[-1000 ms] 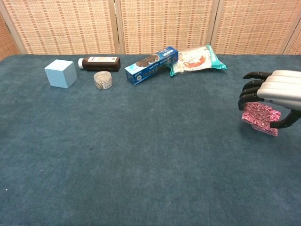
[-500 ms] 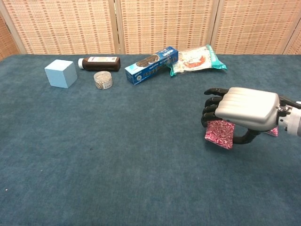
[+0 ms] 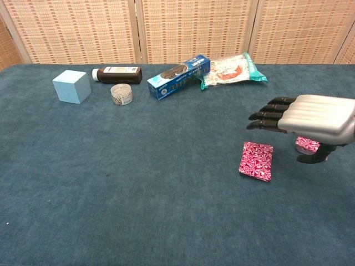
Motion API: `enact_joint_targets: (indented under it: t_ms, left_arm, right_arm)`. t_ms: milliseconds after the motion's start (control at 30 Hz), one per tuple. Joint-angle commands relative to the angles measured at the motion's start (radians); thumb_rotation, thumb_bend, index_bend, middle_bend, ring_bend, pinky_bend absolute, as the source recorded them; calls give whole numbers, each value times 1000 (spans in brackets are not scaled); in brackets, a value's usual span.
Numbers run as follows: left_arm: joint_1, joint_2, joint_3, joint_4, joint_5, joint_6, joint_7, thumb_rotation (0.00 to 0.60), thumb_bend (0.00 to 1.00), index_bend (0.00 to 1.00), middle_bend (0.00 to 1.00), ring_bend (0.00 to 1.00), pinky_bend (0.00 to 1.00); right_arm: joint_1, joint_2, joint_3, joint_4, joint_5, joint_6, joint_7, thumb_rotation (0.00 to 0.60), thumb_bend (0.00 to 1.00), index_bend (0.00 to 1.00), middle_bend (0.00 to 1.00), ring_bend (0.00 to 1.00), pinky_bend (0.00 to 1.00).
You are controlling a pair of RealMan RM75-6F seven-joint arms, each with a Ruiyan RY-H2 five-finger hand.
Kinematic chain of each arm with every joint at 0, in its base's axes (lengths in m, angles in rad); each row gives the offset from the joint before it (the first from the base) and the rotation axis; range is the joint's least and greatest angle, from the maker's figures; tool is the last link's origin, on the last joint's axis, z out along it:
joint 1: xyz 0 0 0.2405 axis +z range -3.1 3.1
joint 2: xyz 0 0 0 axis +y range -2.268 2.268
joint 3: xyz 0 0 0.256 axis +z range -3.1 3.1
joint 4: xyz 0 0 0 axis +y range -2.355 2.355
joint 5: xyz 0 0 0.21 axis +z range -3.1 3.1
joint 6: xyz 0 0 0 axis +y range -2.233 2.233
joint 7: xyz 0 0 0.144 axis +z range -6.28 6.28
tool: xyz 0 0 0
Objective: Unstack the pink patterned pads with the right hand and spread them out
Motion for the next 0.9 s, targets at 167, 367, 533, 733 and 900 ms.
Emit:
enact_joint_targets:
  t_ms: [167, 367, 533, 733, 900]
  left_arm:
    - [2, -13, -5, -1, -8, 6, 32, 600, 475, 0, 0, 2, 186]
    - [-2, -28, -3, -6, -11, -2, 62, 600, 476, 0, 0, 4, 186]
    - [-3, -33, 3, -9, 4, 1, 77, 600, 474, 0, 0, 6, 186]
    - [-5, -36, 2, -12, -15, -12, 92, 600, 473, 0, 0, 9, 187]
    - [-5, -35, 0, -12, -20, -14, 94, 600, 474, 0, 0, 11, 188]
  right_arm:
    - [-27, 48, -48, 170, -60, 44, 44, 600, 200, 0, 0, 0, 0]
    - [-49, 14, -73, 293, -88, 68, 103, 600, 200, 0, 0, 0, 0]
    - [-50, -26, -81, 356, -95, 54, 136, 600, 200, 0, 0, 0, 0]
    - [-46, -65, -76, 385, -100, 59, 210, 600, 201, 0, 0, 0, 0]
    - [-35, -90, -72, 409, -99, 46, 261, 600, 200, 5, 2, 0, 0]
